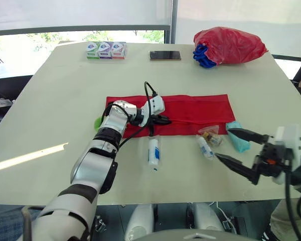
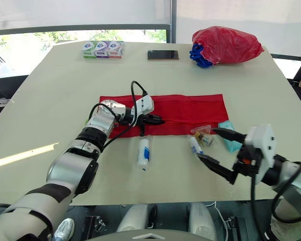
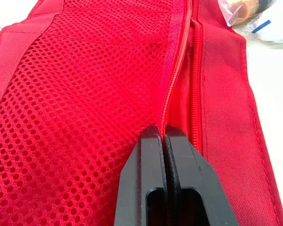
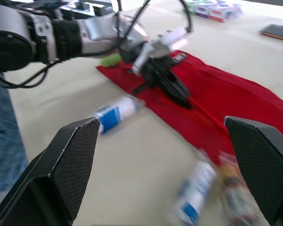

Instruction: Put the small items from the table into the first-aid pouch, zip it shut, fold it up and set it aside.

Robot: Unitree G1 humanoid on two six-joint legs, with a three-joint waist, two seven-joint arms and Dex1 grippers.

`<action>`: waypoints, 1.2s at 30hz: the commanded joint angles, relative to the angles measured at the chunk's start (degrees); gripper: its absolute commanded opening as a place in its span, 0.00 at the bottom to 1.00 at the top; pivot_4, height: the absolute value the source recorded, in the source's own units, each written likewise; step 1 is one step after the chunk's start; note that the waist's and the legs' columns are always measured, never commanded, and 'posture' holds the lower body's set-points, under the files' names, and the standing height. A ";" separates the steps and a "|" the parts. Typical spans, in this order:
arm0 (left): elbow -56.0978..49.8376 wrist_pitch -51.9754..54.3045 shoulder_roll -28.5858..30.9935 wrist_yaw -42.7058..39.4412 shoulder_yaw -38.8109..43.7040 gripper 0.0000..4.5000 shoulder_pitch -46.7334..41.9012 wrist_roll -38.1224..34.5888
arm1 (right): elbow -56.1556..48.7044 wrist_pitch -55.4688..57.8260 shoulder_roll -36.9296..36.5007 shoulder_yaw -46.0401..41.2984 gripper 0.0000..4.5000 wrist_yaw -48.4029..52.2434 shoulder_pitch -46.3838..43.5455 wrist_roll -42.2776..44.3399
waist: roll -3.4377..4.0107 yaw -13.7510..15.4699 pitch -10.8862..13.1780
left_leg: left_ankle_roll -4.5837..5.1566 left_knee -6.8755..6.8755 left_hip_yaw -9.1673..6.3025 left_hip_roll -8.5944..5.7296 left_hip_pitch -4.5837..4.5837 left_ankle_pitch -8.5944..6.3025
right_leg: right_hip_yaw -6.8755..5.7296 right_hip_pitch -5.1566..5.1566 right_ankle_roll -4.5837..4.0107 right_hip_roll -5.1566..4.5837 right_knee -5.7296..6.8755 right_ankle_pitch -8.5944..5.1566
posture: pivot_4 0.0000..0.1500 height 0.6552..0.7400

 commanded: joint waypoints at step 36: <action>-37.92 1.67 26.65 -20.25 -7.34 0.99 18.93 -24.67 | 5.22 -5.34 -4.31 -12.91 1.00 13.99 3.62 1.76 | 0.03 0.67 -0.02 | 0.04 0.08 0.05 0.19 0.02 -0.03 | 0.06 0.04 -0.01 -0.03 0.02 0.00 | 1.00 1.00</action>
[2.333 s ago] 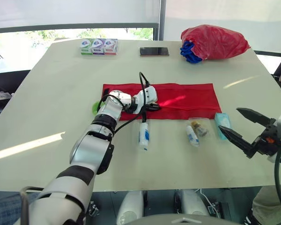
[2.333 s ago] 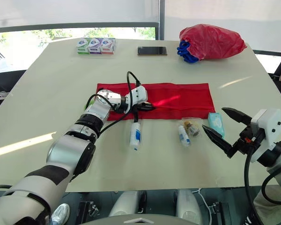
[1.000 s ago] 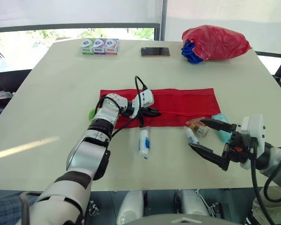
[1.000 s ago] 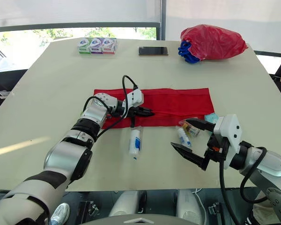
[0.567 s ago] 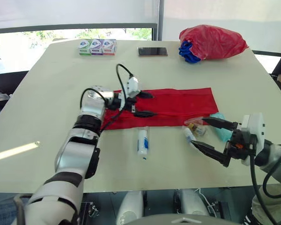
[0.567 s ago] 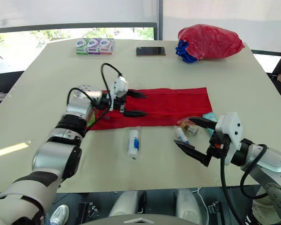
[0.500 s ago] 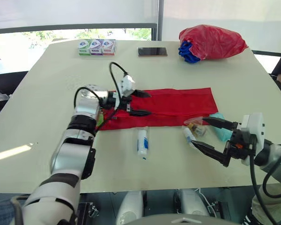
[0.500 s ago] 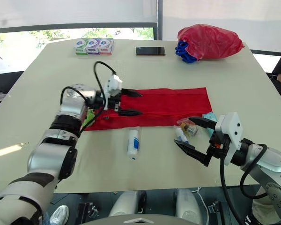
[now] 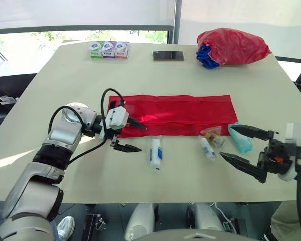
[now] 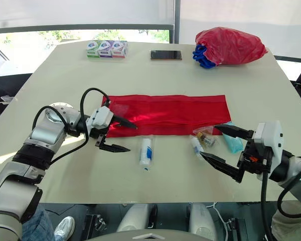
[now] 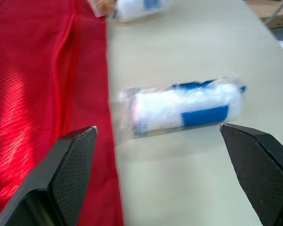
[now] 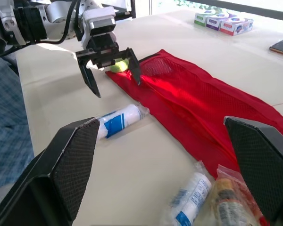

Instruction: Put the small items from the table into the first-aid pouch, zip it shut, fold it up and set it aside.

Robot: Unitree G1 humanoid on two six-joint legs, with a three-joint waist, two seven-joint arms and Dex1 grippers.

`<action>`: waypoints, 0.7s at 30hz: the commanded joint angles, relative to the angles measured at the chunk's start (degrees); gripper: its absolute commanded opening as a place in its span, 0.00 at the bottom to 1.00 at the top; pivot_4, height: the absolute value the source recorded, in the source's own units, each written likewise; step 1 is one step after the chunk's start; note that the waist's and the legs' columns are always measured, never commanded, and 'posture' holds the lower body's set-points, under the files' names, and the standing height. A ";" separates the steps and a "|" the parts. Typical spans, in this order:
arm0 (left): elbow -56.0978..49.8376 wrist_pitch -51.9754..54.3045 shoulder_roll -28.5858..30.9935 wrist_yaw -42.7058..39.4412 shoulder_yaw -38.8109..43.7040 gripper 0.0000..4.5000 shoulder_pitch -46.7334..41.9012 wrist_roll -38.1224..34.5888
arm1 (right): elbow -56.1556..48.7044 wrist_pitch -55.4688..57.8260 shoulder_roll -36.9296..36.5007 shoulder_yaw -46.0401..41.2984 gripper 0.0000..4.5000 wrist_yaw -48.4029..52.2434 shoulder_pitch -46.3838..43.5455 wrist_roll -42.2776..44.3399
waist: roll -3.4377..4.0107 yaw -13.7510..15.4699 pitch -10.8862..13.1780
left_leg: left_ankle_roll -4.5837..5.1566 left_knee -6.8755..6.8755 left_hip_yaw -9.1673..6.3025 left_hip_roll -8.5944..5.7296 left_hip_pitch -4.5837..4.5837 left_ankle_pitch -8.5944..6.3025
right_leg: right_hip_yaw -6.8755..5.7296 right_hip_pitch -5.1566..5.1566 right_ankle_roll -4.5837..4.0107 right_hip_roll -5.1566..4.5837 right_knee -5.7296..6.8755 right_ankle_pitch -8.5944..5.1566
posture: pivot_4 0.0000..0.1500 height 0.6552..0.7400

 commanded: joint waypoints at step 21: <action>11.92 -9.29 -8.81 -3.34 -3.45 0.48 -3.66 9.09 | -0.93 -1.52 -1.27 -1.96 1.00 2.46 -2.10 1.63 | 0.00 -0.18 0.00 | 0.01 0.01 0.00 -0.07 0.00 0.00 | 0.00 0.00 0.00 0.05 0.02 0.00 | 1.00 1.00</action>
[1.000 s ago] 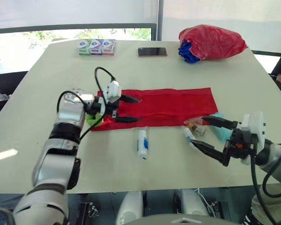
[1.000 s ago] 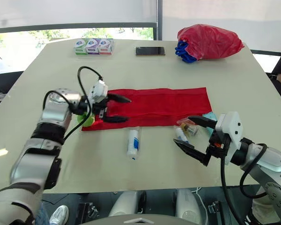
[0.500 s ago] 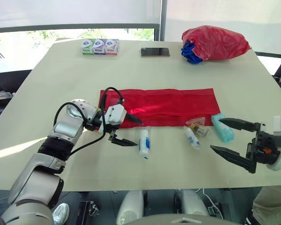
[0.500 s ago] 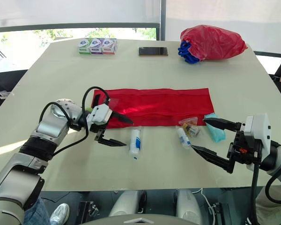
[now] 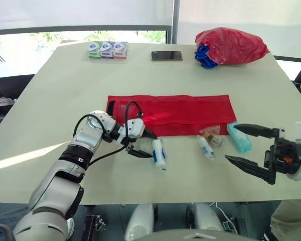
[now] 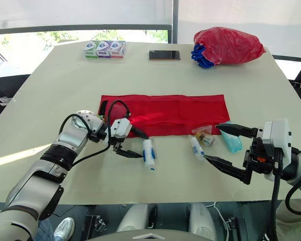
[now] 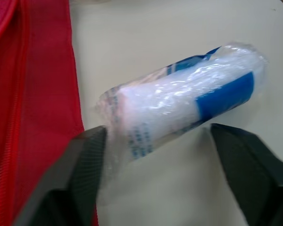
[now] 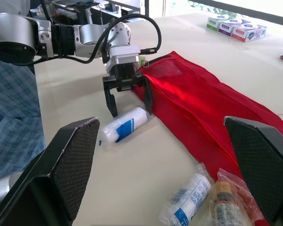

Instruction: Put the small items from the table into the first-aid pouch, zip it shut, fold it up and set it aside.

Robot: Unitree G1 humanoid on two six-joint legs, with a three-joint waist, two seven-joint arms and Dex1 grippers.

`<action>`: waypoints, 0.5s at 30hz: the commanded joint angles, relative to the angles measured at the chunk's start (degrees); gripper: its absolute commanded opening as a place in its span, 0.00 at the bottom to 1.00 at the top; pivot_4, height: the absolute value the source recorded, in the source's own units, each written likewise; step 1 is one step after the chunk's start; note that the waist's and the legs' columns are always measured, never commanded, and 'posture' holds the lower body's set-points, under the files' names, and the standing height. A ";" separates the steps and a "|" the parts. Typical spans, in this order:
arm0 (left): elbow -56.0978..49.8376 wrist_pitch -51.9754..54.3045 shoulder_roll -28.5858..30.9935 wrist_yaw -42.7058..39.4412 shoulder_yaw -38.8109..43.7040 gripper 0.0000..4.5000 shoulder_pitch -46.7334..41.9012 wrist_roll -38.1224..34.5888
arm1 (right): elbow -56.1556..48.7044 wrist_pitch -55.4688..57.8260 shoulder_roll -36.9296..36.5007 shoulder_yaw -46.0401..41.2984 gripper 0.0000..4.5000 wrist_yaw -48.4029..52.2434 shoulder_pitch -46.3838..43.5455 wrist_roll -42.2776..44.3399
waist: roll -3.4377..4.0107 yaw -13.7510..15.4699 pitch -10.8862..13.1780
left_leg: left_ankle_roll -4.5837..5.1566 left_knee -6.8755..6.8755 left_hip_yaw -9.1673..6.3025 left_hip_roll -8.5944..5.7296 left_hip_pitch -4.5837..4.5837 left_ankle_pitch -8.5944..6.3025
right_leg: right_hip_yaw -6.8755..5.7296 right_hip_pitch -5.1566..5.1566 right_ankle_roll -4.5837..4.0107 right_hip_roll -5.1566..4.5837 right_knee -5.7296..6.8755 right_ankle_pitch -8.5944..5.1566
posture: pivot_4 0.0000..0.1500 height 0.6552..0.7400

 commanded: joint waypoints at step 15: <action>-17.15 13.36 5.02 0.48 6.46 0.01 6.96 -7.82 | -1.70 -2.53 2.00 1.20 1.00 -0.45 0.44 -1.48 | 0.01 0.08 0.00 | 0.00 0.00 -0.01 0.09 0.00 0.00 | 0.01 0.00 0.00 -0.03 0.00 0.00 | 1.00 1.00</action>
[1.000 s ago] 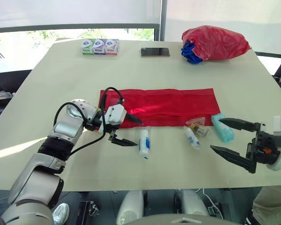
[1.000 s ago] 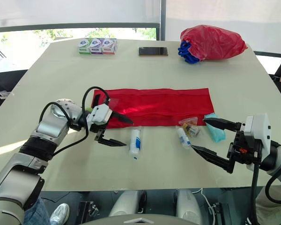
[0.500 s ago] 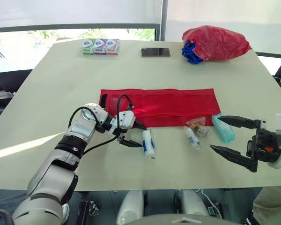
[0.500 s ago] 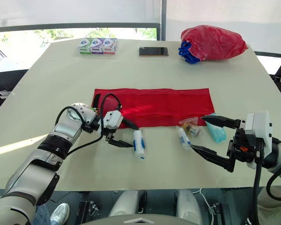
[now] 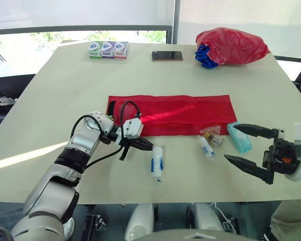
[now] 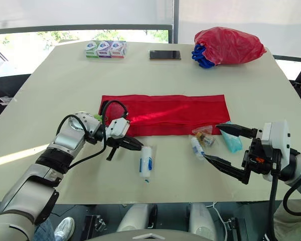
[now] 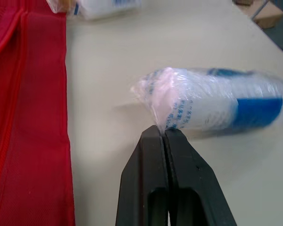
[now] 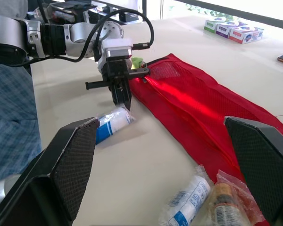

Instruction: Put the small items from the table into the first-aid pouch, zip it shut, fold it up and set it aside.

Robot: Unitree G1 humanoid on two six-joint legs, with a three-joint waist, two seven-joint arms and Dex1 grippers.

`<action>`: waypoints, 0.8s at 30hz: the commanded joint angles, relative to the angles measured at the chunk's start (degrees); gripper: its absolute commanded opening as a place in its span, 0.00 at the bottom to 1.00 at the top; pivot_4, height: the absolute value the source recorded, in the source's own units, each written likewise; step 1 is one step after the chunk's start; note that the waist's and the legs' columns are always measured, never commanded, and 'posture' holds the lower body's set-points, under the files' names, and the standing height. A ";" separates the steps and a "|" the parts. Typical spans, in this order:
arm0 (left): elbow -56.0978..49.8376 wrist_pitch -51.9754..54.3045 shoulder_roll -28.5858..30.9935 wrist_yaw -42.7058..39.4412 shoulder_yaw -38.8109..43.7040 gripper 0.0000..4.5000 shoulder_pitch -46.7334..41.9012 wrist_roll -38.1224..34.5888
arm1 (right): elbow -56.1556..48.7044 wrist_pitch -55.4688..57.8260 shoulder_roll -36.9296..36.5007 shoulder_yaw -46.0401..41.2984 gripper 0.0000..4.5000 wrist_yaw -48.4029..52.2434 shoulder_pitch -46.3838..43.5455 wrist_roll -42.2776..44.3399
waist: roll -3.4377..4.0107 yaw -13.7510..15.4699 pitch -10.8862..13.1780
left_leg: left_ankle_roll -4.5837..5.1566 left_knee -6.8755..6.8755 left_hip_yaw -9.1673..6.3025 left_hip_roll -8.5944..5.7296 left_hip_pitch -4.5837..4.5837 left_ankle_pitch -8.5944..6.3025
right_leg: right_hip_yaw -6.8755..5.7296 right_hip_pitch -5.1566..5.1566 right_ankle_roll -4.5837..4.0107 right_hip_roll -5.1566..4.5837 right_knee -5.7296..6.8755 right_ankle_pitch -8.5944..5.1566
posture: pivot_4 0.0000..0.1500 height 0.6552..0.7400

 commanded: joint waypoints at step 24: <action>-21.90 7.10 15.35 3.73 13.87 0.99 14.59 -0.28 | 1.49 -1.29 0.23 4.47 1.00 1.25 -5.26 -1.21 | 0.11 0.29 0.03 | -0.01 -0.05 0.06 0.02 0.08 0.00 | 0.01 0.00 -0.03 -0.01 -0.04 -0.02 | 1.00 1.00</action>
